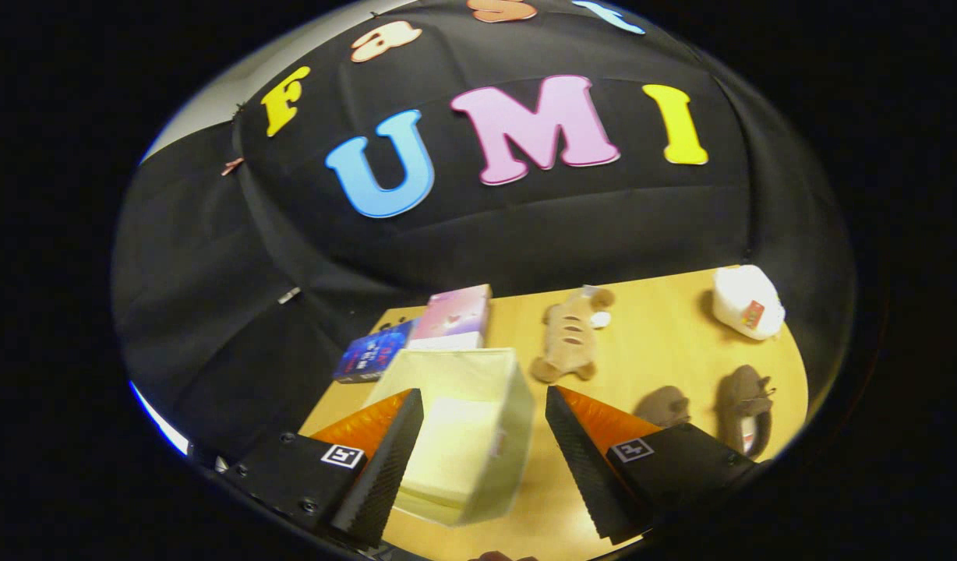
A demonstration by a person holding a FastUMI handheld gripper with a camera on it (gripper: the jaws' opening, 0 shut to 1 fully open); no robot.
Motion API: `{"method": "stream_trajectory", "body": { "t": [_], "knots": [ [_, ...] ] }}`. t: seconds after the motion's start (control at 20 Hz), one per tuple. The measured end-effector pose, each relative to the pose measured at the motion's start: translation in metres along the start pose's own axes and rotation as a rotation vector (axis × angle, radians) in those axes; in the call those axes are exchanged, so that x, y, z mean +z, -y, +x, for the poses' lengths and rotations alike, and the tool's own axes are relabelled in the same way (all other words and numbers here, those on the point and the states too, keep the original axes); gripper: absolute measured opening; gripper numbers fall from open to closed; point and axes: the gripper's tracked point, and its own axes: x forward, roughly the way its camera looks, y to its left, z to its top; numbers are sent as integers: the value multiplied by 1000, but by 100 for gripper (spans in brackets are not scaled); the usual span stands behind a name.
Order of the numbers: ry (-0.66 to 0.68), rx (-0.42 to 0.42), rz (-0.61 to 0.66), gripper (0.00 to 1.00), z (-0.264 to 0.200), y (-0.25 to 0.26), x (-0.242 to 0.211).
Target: Open the storage box then place both shoes into the box .Put the left shoe in first, then the right shoe, with the right side of both shoes facing outward in a uniform manner.
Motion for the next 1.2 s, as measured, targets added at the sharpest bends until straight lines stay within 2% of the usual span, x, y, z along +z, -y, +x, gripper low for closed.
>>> {"method": "stream_trajectory", "body": {
  "t": [0.25,0.45,0.6,0.75,1.15,1.2],
  "knots": [
    [-74,-181,-34,98,-9,111,-36],
    [-178,-254,-72,99,-3,171,-80],
    [-273,-290,-114,99,8,198,-109],
    [-306,-297,-157,99,19,215,-120],
    [-363,-357,-37,99,59,248,-147],
    [-370,-367,-33,88,61,251,-149]
  ]
}}
